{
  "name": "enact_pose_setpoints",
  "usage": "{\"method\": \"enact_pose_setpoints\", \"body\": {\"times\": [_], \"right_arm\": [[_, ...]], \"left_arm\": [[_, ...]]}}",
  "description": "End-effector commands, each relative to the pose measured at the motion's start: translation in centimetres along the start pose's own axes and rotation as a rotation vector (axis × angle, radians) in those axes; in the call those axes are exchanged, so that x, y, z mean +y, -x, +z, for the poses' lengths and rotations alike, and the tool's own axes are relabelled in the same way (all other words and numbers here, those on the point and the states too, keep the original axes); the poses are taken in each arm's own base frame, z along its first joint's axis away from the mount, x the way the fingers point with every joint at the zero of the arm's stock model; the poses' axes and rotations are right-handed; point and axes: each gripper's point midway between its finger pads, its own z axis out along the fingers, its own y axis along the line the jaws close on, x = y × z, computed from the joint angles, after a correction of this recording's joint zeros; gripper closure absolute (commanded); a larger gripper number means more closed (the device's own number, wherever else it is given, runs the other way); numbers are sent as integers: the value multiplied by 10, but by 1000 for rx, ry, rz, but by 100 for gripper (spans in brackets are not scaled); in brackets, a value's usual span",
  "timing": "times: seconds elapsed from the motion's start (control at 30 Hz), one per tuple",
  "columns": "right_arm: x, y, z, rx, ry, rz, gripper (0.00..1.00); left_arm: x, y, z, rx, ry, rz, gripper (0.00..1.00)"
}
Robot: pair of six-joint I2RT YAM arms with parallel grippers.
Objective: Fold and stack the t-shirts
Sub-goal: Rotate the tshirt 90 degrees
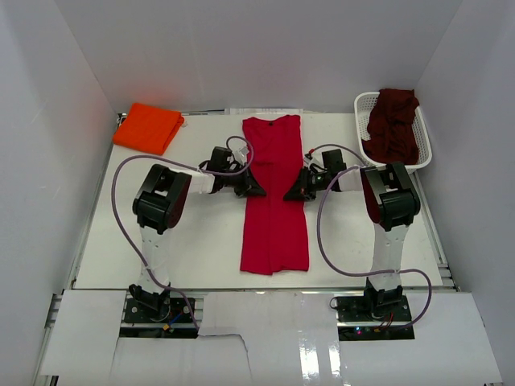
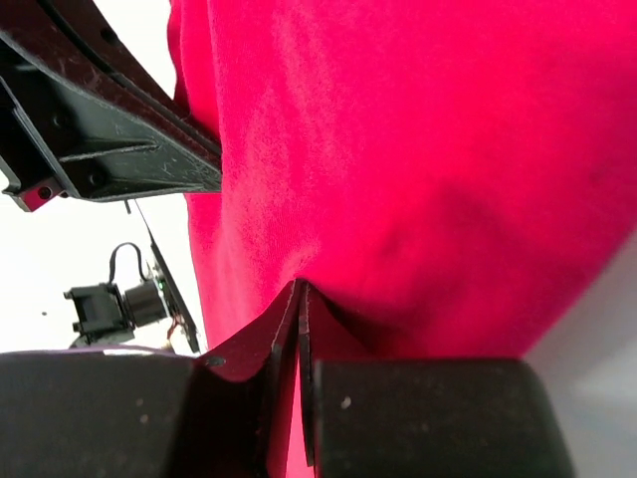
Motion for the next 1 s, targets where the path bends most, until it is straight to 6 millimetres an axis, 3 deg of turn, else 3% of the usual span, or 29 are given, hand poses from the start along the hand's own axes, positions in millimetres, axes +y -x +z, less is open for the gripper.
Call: {"method": "enact_pose_setpoints", "body": {"times": [0.0,0.07,0.27,0.47,0.57,0.67,0.73,0.8,0.83,0.87,0.93,0.97], "right_arm": [[-24,19,1,-24,-78,2,92],[-20,35,1,-40,-75,-16,92],[-15,52,1,-34,-81,-25,92],[5,66,-7,-48,-72,-53,92],[22,73,-14,-57,-49,-78,92],[45,83,-24,-78,-21,-117,92],[61,92,-31,-91,-8,-146,92],[77,94,-42,-100,-10,-174,92],[84,95,-48,-111,-13,-188,92],[98,94,-58,-129,-7,-221,92],[101,80,-65,-124,-23,-214,91],[115,75,-77,-145,-15,-245,90]], "left_arm": [[45,9,2,-31,123,-41,100],[45,18,3,-42,119,-40,100],[48,31,4,-43,110,-49,100],[22,50,1,-46,61,-54,79],[-3,68,-7,-74,23,-29,68],[-36,90,-20,-115,-17,10,66],[-68,109,-35,-158,-51,60,64],[-83,115,-47,-167,-51,87,64],[-100,123,-60,-199,-55,119,64],[-106,121,-68,-200,-45,122,64],[-126,120,-91,-230,-44,165,64],[-117,106,-93,-205,-15,139,64]]}}
